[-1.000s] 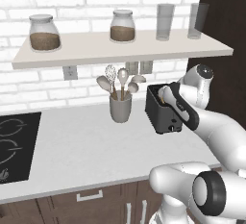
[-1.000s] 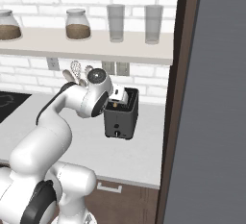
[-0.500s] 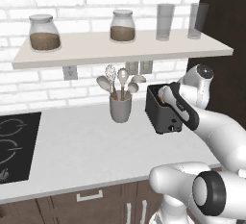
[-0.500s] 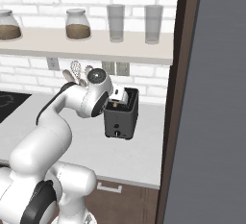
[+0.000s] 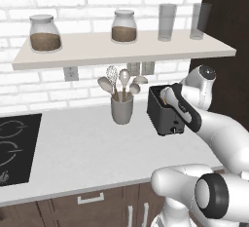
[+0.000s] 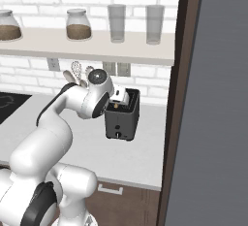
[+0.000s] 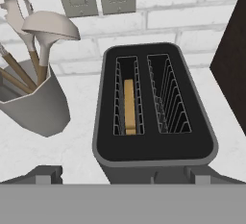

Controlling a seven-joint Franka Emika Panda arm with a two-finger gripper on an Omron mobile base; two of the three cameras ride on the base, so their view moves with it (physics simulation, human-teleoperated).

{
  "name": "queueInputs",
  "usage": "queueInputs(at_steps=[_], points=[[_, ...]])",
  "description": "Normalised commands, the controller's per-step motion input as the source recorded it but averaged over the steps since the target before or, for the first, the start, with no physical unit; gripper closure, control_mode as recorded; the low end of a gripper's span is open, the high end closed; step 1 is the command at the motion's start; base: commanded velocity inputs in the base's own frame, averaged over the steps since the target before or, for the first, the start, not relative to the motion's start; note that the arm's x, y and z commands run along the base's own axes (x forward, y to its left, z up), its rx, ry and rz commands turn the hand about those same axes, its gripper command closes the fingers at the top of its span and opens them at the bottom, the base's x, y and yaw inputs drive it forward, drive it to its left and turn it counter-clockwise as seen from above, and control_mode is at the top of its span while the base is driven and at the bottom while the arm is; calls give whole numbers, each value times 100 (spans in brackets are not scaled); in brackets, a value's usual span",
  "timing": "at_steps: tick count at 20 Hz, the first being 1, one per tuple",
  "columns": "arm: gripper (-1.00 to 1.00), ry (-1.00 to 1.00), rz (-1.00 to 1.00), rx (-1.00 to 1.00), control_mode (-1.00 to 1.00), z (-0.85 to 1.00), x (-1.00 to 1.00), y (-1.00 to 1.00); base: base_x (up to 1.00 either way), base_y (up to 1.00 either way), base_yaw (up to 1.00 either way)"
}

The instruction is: Start the toaster. Once the lever pops up, take the bread to the plate on the dining counter.

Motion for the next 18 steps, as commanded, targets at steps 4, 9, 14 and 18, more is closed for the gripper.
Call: queueInputs(at_steps=[4,9,14,18], points=[[-100,0,0,0,-100,0,0,0,0,0,0],[-100,0,0,0,-100,0,0,0,0,0,0],[-100,0,0,0,-100,0,0,0,0,0,0],[-100,0,0,0,-100,0,0,0,0,0,0]])
